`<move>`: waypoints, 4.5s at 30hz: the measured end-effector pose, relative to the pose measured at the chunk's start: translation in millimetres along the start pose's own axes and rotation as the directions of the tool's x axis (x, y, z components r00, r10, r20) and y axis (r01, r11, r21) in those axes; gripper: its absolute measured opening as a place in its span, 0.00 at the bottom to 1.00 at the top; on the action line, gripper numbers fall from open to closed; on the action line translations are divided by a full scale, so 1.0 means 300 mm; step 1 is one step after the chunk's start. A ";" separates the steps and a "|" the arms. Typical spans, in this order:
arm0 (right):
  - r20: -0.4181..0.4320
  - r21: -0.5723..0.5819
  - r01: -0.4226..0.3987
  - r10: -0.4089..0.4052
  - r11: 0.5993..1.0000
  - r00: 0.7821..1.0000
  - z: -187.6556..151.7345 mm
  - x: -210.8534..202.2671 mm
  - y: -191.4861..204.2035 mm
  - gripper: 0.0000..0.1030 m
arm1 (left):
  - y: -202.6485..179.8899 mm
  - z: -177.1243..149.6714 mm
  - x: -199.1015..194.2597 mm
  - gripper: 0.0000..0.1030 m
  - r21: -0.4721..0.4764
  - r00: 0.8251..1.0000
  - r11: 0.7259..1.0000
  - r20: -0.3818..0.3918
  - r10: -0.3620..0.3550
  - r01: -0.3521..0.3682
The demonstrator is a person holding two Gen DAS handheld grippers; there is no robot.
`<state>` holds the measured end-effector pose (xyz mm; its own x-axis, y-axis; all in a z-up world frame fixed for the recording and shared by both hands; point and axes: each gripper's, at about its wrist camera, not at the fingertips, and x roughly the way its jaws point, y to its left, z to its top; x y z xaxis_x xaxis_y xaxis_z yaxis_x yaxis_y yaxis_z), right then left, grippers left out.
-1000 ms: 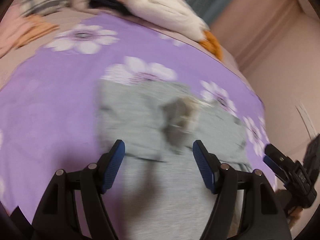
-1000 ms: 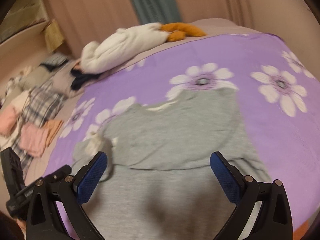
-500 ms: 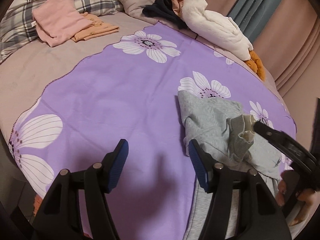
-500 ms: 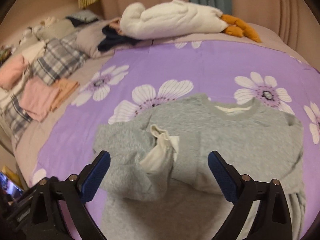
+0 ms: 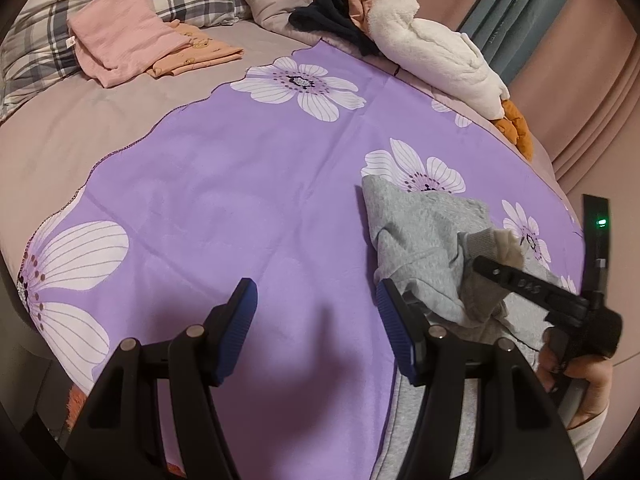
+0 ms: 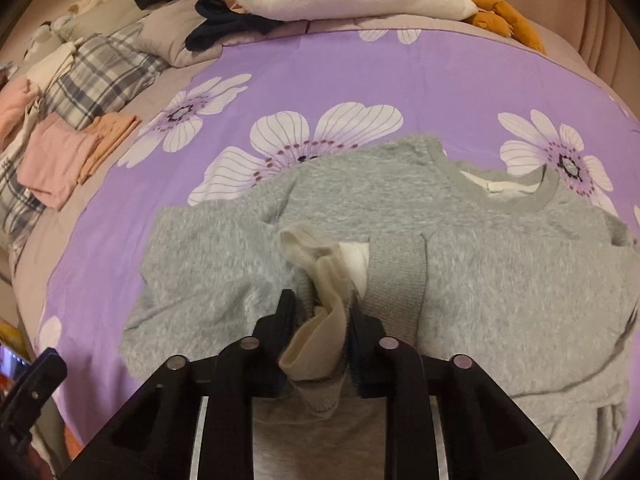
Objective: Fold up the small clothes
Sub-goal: 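Grasp the folded sleeve cuff with the right tool, then lift the cuff and sleeve up off the shirt with the right tool, then lower the held cuff onto the shirt front with the right tool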
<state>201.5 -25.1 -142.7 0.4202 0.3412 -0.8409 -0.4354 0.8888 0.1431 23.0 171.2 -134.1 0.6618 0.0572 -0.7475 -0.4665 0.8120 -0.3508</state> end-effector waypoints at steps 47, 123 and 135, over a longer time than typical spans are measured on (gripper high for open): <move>0.264 0.012 -0.065 0.059 0.998 0.963 0.206 -0.521 -0.184 0.19 | -0.316 0.081 0.280 0.45 0.171 0.980 0.976 -0.165 -0.108 0.137; -0.036 0.297 0.091 -0.084 0.951 0.996 -0.052 -0.139 -0.608 0.19 | -0.363 0.059 0.450 0.47 0.230 0.979 0.972 -0.206 -0.006 0.054; -0.065 0.302 0.107 -0.092 0.947 0.994 -0.069 -0.098 -0.627 0.19 | -0.362 0.057 0.450 0.47 0.230 0.979 0.972 -0.203 -0.008 0.055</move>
<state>254.4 -208.7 -155.6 0.4060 0.2375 -0.8825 -0.1273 0.9709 0.2027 173.1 100.7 -187.1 0.5323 -0.0682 -0.8438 -0.2817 0.9257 -0.2524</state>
